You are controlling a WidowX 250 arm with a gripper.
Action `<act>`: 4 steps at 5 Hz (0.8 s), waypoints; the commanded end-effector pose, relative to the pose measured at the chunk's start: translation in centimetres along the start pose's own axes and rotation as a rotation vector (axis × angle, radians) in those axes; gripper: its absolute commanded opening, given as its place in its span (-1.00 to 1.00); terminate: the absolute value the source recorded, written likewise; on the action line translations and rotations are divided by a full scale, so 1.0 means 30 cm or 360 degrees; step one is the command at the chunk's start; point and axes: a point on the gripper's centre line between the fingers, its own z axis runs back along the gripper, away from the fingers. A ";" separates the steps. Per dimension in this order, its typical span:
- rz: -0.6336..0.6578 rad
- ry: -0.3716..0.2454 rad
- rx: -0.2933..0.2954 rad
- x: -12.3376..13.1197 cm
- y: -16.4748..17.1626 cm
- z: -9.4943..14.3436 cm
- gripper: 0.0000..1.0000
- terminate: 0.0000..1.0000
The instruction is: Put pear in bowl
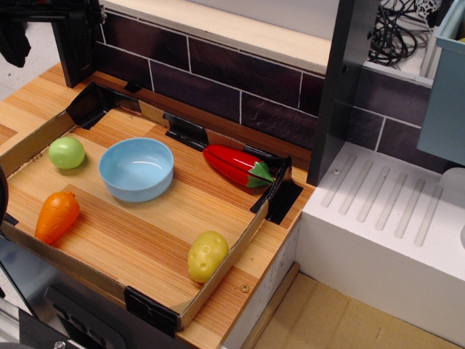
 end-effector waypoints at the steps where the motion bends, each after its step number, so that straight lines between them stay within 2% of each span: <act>1: 0.0000 0.0000 0.0000 0.000 0.000 0.000 1.00 -1.00; 2: -0.0023 0.0077 -0.0107 0.100 0.081 -0.045 1.00 -1.00; 3: -0.0020 0.0061 -0.0119 0.165 0.146 -0.117 1.00 -1.00; 4: -0.0139 0.0119 -0.0131 0.189 0.201 -0.201 1.00 -1.00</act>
